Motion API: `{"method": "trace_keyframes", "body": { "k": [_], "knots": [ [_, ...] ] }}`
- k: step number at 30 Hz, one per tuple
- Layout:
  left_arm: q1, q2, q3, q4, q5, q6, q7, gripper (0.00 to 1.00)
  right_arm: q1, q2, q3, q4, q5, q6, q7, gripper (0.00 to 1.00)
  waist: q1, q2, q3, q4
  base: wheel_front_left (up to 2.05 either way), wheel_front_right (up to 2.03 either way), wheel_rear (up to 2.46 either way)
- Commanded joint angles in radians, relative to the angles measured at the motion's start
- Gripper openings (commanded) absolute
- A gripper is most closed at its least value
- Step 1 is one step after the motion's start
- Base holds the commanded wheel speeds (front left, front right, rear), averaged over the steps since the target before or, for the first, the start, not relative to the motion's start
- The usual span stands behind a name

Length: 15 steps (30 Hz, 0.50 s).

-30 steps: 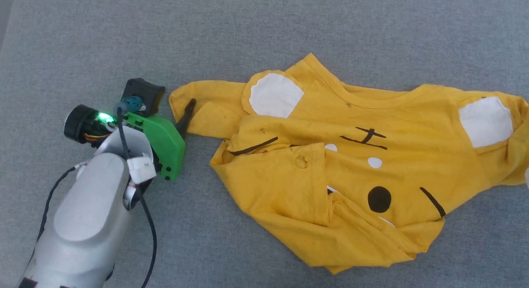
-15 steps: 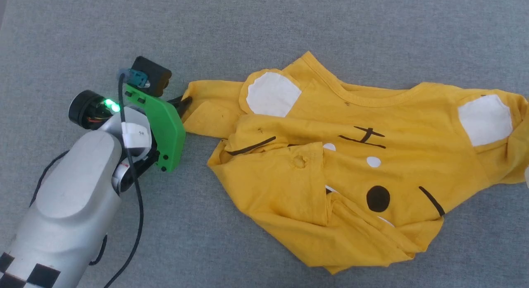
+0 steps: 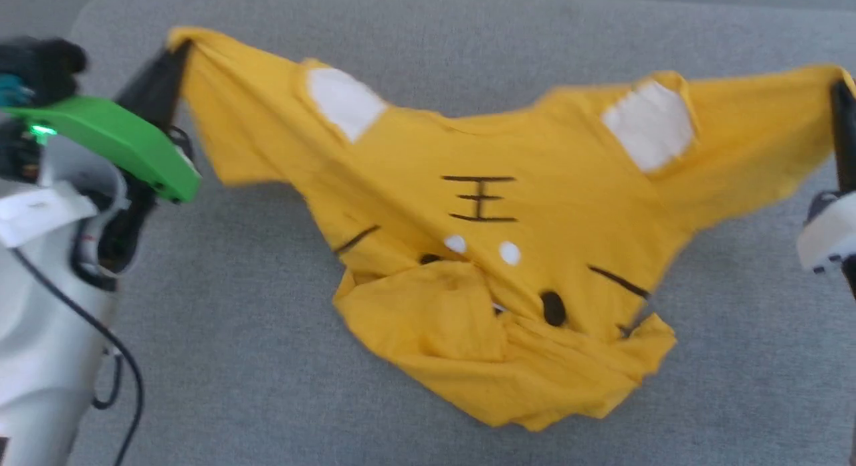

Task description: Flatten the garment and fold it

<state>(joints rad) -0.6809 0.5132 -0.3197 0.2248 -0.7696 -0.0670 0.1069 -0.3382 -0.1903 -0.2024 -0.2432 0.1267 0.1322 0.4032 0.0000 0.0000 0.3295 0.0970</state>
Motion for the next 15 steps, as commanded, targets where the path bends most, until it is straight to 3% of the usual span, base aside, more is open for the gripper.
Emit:
{"method": "trace_keyframes", "body": {
  "k": [1, 6, 15],
  "knots": [
    [-0.015, 0.017, 0.017, -0.023, 0.009, 0.014, -0.008, 0.0, -0.038, -0.013, 0.023, 0.002, 0.01, -0.002, -0.013, 0.0, 0.0, 0.0, -0.081, -0.021, 0.0, 0.0, 0.0],
    [-0.05, 0.064, 0.039, -0.092, 0.037, 0.054, 0.013, 0.0, -0.174, -0.064, 0.143, 0.068, 0.029, -0.002, -0.02, 0.0, 0.0, 0.0, -0.156, -0.043, 0.0, 0.0, 0.0],
    [-0.185, 0.062, 0.021, -0.088, 0.067, 0.101, 0.094, 0.0, -0.456, -0.094, 0.266, 0.274, 0.058, -0.002, -0.028, 0.0, 0.0, 0.0, -0.268, -0.066, 0.0, 0.0, 0.0]
  ]
}}
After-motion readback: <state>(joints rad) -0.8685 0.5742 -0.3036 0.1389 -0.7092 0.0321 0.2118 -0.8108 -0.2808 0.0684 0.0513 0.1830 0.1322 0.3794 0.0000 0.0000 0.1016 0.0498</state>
